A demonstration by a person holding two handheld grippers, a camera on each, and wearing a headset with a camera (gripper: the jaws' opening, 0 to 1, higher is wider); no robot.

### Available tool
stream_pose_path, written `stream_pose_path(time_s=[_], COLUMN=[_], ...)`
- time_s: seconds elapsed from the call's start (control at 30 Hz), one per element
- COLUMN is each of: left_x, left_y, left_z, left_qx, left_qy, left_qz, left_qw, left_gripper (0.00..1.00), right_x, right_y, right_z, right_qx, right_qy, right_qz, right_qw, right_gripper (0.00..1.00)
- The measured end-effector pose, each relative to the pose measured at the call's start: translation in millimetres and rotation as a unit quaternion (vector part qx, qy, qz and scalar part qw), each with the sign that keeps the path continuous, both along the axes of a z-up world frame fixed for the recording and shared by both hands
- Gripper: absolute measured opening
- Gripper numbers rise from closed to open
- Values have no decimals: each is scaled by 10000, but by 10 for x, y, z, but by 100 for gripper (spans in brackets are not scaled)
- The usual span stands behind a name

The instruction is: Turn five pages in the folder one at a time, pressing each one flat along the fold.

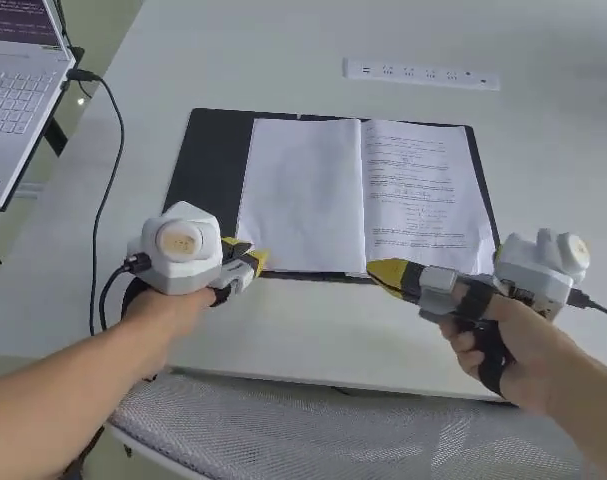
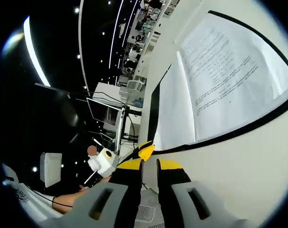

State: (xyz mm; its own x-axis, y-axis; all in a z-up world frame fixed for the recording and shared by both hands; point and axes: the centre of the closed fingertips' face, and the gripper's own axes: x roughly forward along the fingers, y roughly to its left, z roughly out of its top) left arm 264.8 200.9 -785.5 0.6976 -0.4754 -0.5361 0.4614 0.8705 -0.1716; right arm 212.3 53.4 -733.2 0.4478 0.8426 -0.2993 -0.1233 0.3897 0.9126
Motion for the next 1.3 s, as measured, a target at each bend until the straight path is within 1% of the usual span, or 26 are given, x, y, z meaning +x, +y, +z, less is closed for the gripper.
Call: stream_pose_path(time_s=[0.03, 0.07, 0.1, 0.13, 0.17, 0.23, 0.3, 0.33, 0.37, 0.43, 0.47, 0.5, 0.57, 0.67, 0.73, 0.8, 0.83, 0.87, 0.97, 1.0, 1.07, 1.13, 1.2, 1.27, 1.3], left_x=[-16, -58, -86, -124, -163, -239, -307, -335, -360, -409, -427, -451, -489, -537, -559, -588, -608, -633, -698, -716, -754, -808, -838, -861, -866], left_y=[-4, -7, -5, -8, -3, 19, 48, 60, 76, 107, 117, 131, 146, 138, 124, 116, 117, 118, 130, 131, 148, 170, 189, 213, 218], left_z=[29, 78, 111, 153, 220, 299, 382, 403, 426, 491, 515, 547, 602, 711, 764, 803, 817, 813, 821, 817, 814, 817, 873, 945, 955], left_qx=[-10, -35, -28, -37, -96, -135, -189, -205, -218, -239, -243, -250, -254, -269, -238, -204, -186, -166, -120, -114, -76, -5, -12, -68, -74], left_qy=[12, 67, 70, 53, -12, -10, -51, -29, -26, -54, -57, -54, -42, -99, -131, -102, -39, 50, 175, 211, 289, 408, 385, 388, 404], left_qz=[-31, -48, -65, -103, -120, -144, -143, -143, -136, -131, -127, -122, -109, -147, -208, -246, -245, -258, -259, -268, -247, -243, -232, -193, -186], left_qw=[10000, 10000, 10000, 9999, 9999, 9998, 9997, 9997, 9997, 9996, 9996, 9996, 9996, 9995, 9994, 9994, 9995, 9995, 9994, 9994, 9992, 9989, 9990, 9990, 9990], left_gripper=[18, 20, 23, 25, 26, 26, 29, 30, 31, 34, 35, 36, 40, 43, 45, 48, 51, 54, 59, 59, 61, 62, 65, 66, 67], right_x=[-17, -30, -49, -59, -108, -118, -144, -148, -146, -152, -155, -142, -155, -184, -209, -224, -244, -267, -313, -326, -372, -415, -447, -458, -469], right_y=[-36, -95, -121, -153, -193, -286, -374, -412, -454, -551, -587, -657, -751, -852, -905, -938, -961, -973, -977, -972, -963, -951, -949, -959, -966], right_z=[13, 34, 70, 94, 136, 211, 287, 314, 341, 389, 401, 408, 415, 432, 454, 471, 465, 466, 477, 481, 476, 501, 538, 574, 607], right_qx=[-98, -301, -422, -507, -656, -835, -922, -952, -999, -1107, -1179, -1300, -1535, -1799, -1950, -2081, -2194, -2316, -2428, -2434, -2519, -2581, -2614, -2609, -2600], right_qy=[-62, -191, -301, -378, -431, -637, -752, -769, -834, -927, -974, -1037, -1137, -1276, -1357, -1450, -1474, -1553, -1593, -1593, -1584, -1619, -1657, -1665, -1681], right_qz=[30, 10, -24, -22, 1, -64, -119, -166, -214, -292, -306, -361, -356, -326, -323, -320, -280, -196, -133, -117, 4, 93, 156, 163, 168], right_qw=[9999, 9994, 9987, 9980, 9969, 9945, 9928, 9923, 9913, 9891, 9878, 9854, 9809, 9748, 9708, 9668, 9640, 9601, 9568, 9567, 9547, 9524, 9508, 9508, 9507], right_gripper=[13, 16, 20, 25, 28, 33, 35, 37, 38, 41, 42, 45, 48, 52, 54, 57, 58, 60, 62, 62, 63, 66, 67, 68, 68])
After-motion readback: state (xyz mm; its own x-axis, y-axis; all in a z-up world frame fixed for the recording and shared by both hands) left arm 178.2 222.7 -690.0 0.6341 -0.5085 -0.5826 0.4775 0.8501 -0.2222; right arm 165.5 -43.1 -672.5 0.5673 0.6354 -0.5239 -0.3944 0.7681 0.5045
